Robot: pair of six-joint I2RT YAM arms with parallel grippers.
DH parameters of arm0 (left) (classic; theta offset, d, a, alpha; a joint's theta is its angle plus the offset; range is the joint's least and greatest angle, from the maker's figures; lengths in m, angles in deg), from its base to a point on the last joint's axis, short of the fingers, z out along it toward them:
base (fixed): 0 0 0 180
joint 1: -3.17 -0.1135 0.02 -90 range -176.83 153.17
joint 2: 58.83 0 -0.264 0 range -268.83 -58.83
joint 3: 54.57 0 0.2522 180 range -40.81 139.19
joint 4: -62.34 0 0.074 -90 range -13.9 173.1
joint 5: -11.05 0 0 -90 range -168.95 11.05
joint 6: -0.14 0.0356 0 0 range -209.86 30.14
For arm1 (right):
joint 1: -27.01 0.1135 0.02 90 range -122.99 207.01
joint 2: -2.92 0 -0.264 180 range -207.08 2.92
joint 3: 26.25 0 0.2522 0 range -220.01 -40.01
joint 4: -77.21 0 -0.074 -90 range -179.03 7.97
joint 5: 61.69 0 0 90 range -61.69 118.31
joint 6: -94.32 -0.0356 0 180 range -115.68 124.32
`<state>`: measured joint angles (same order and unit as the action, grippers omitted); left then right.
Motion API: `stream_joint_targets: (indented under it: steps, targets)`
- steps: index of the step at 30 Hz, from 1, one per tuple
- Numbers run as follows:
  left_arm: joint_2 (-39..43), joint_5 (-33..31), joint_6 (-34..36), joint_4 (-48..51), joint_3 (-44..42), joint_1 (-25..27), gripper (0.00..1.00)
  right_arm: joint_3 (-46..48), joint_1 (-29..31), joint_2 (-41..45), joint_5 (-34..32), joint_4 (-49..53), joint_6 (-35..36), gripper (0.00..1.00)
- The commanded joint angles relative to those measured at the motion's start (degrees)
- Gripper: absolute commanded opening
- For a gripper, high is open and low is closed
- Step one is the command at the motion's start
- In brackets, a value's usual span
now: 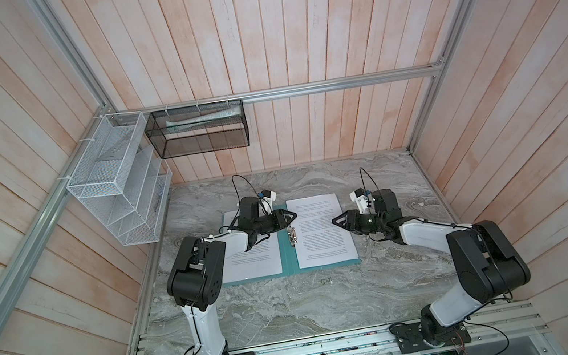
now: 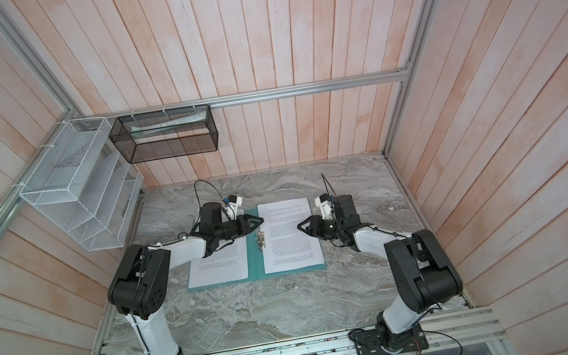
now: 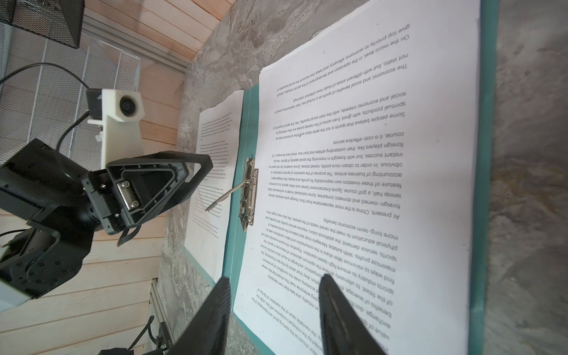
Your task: Put the files into the folder
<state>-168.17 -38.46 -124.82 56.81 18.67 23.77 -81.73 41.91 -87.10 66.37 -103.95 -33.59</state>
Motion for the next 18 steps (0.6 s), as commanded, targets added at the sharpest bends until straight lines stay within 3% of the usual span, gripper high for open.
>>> stream_joint_targets:
  steps: [1,4,9,14,18]
  targets:
    - [4.70,-0.74,-0.37,-0.40,-2.55,0.32,0.43,-1.91,1.34,-1.04,0.56,0.86,-1.41,0.43]
    - [9.85,-4.28,-0.46,1.96,-4.81,0.23,0.42,-3.29,3.48,-1.38,-0.14,0.89,-4.42,0.39]
    - [19.19,-10.77,-0.81,8.85,-9.63,0.23,0.39,-6.06,8.01,-2.57,-1.04,0.16,-11.36,0.25]
    - [27.03,-11.26,-0.90,11.69,-17.51,-0.15,0.37,-8.53,11.39,-4.75,-1.89,-1.48,-19.17,0.21]
    - [32.54,-8.62,-3.82,4.77,-26.70,-1.29,0.36,-10.80,13.25,-8.60,-1.10,-3.61,-24.02,0.22]
